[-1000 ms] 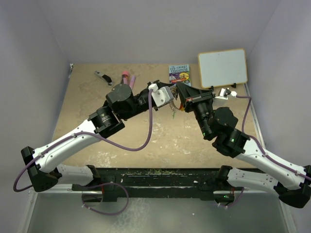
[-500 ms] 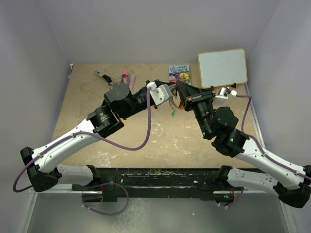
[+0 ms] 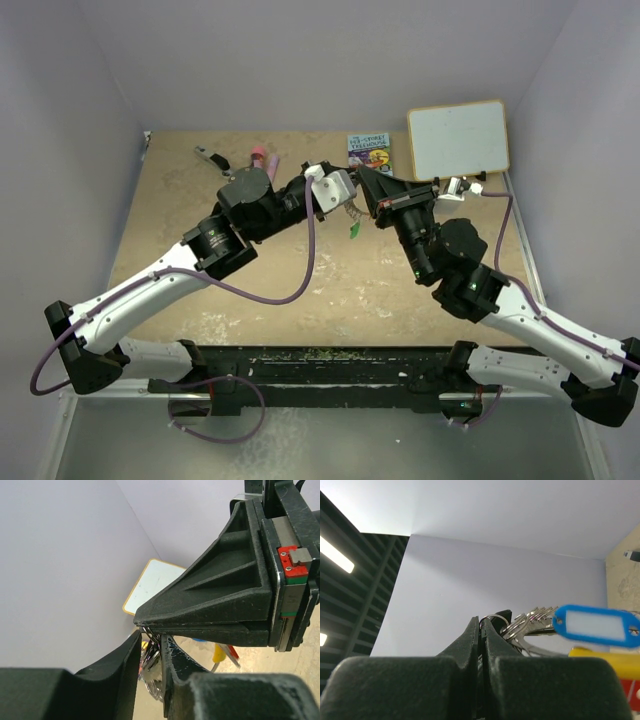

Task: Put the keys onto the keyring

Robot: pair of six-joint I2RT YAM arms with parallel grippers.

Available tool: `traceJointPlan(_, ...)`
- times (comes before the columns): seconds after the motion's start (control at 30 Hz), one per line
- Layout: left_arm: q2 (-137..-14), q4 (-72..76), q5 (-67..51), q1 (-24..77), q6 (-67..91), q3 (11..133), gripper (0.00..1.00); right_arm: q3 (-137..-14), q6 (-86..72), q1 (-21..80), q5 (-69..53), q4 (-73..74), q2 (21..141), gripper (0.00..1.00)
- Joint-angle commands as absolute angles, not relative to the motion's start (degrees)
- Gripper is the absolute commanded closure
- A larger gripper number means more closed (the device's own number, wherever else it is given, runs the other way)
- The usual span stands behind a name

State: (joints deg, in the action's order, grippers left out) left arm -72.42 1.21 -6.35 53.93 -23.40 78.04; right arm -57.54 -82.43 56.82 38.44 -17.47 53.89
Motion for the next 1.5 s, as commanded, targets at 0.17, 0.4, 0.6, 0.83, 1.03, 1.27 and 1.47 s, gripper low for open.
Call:
traceJointPlan(0.17,-72.08,4.00,-7.30,53.51,-24.20,79.63,0.91,-59.06,-82.08,56.93,37.48,-21.52,53.14,1.00)
traceJointPlan(0.4,-71.83,1.90,-9.49,53.44,-25.40,79.97,0.96,-59.10,-81.86,56.95,37.76,-21.35,53.17,1.00)
traceJointPlan(0.6,-71.44,-2.02,-13.30,52.91,-26.12,80.63,0.96,-59.38,-78.96,56.95,37.40,-20.34,51.96,0.72)
traceJointPlan(0.83,-72.89,-10.80,-24.64,47.16,-24.58,85.19,0.96,-61.68,-70.50,56.95,39.70,-13.12,47.50,0.44)
traceJointPlan(1.03,-74.55,-23.00,-32.54,44.91,-31.52,92.79,0.96,-65.04,-55.39,56.95,42.05,0.19,40.07,0.46)
traceJointPlan(1.27,-81.95,-43.14,-42.06,44.74,-38.48,108.09,0.96,-70.62,-21.52,56.95,26.01,8.57,36.36,0.48)
traceJointPlan(1.47,-90.56,-60.35,-48.55,44.96,-41.03,123.53,0.96,-75.48,-8.05,56.92,12.15,20.27,39.19,0.49)
